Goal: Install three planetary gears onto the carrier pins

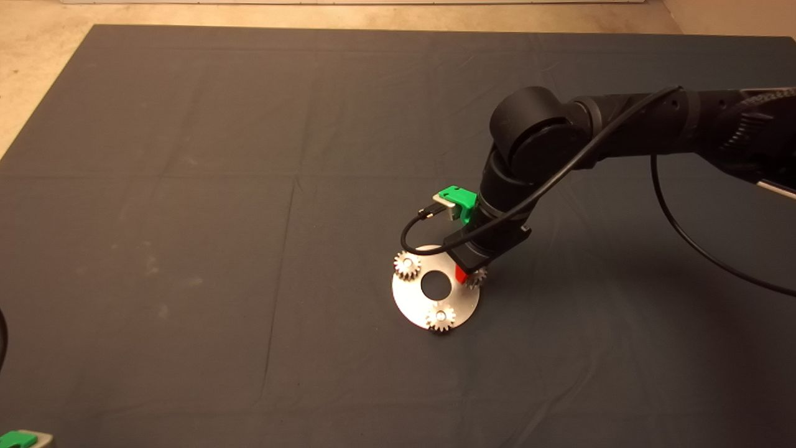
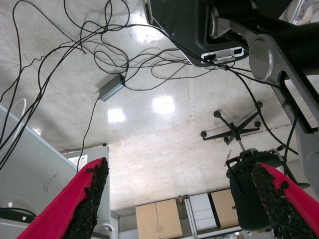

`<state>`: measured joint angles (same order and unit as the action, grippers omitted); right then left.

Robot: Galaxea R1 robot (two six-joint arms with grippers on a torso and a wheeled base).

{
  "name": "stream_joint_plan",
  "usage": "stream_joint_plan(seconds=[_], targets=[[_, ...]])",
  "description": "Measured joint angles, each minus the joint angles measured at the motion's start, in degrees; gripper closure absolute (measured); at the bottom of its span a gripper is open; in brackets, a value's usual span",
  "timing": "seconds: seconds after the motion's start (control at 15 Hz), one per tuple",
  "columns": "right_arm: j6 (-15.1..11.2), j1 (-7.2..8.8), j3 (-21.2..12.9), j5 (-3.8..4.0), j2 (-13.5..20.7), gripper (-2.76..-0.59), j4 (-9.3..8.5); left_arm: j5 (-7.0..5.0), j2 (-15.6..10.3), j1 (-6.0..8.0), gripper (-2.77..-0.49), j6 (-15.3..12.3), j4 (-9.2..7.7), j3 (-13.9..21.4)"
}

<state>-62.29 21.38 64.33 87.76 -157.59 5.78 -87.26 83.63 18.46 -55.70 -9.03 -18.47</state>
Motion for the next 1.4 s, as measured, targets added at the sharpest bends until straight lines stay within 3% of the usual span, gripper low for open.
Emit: stream_joint_plan(seconds=[0.4,0.87,1.4], targets=[[4.0,-0.83,1.4,-0.05,0.5,-1.05,2.41,0.0,0.0,0.0,-2.04,0.0,-0.02,0.0],[5.2,-1.23,2.0,-0.05,0.4,-1.05,6.25,0.0,0.0,0.0,-2.04,0.0,-0.16,0.0],[5.5,-1.38,3.2,-0.41,0.3,-1.04,6.31,0.0,0.0,0.0,-2.04,0.0,-0.22,0.0]])
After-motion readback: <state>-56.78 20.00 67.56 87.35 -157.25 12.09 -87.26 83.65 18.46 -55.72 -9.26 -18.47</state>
